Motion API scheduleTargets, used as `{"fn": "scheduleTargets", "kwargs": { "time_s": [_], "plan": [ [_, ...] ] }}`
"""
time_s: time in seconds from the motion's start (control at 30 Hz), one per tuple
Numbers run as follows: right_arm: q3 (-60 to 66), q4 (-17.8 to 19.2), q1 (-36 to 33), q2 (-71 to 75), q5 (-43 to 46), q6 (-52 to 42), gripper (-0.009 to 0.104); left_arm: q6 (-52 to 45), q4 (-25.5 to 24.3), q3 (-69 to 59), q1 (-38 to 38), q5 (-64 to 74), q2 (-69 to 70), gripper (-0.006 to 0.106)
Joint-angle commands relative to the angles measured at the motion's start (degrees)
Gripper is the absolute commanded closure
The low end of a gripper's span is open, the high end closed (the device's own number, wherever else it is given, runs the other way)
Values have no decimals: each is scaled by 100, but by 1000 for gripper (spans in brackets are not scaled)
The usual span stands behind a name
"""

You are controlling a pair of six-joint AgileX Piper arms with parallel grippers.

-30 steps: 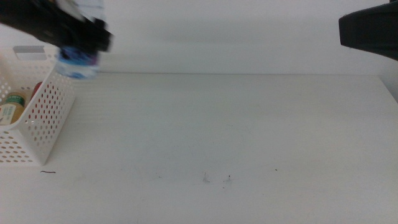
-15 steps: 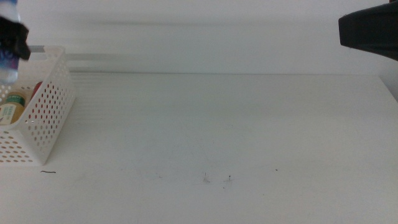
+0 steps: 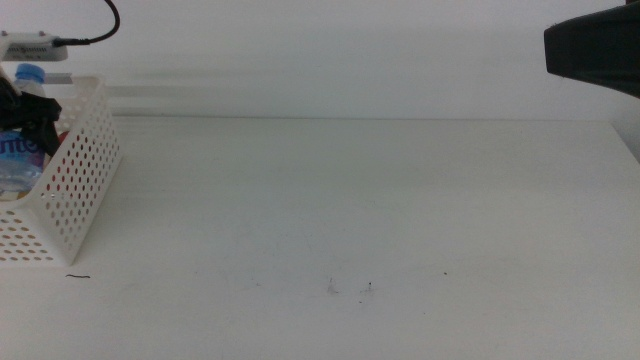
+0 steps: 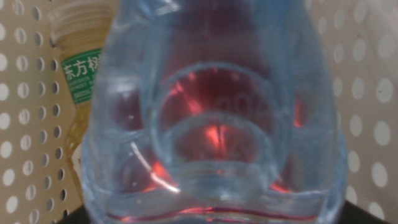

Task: Use arms to grab the bottles and put them into the dustbin to the left of the table.

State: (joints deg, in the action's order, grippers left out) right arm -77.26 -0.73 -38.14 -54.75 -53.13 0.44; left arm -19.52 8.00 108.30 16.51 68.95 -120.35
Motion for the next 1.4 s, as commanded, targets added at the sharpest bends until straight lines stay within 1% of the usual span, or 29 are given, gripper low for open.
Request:
{"fn": "scheduleTargets", "kwargs": {
  "time_s": [0.0,0.03,0.07,0.1,0.17,0.27,0.37,0.47,0.53,0.57,0.67,0.73,0.87,0.93,1.07,1.2,1.37],
  "plan": [
    [-34,14,46,15,41,-44,4,-15,60,87,5,-75,48,69],
    [-34,14,46,15,41,-44,4,0,60,87,5,-98,41,61],
    [-34,14,46,15,41,-44,4,0,46,87,5,-98,41,45],
    [-34,14,46,15,41,-44,4,33,-73,87,5,-98,41,27],
    [-34,14,46,15,41,-44,4,182,-246,87,5,-98,41,6],
    [-34,14,46,15,41,-44,4,228,-261,87,5,6,41,7],
    [-34,14,46,15,41,-44,4,241,-157,87,5,102,106,7],
    [-34,14,46,15,41,-44,4,500,-91,87,5,102,274,7],
    [-34,14,46,15,41,-44,4,547,224,10,5,102,481,7],
    [-34,14,46,15,41,-44,4,511,456,-68,5,102,624,7],
    [-34,14,46,15,41,-44,4,49,1193,-413,-63,102,1185,7],
    [-34,14,46,15,41,-44,4,3,1384,-778,-180,99,1620,7],
    [-34,14,46,15,41,-44,4,-129,1465,-1574,-654,-785,2715,7],
    [-34,14,46,15,41,-44,4,-293,1505,-1946,-1021,-1243,3319,7],
    [-34,14,46,15,41,-44,4,-318,1518,-2538,-1847,-2001,4252,7],
    [-34,14,46,15,41,-44,4,-253,1518,-2789,-2648,-2182,4816,7],
    [-34,14,46,15,41,-44,4,-253,1433,-2878,-3292,-2512,5108,7]
  ]
}}
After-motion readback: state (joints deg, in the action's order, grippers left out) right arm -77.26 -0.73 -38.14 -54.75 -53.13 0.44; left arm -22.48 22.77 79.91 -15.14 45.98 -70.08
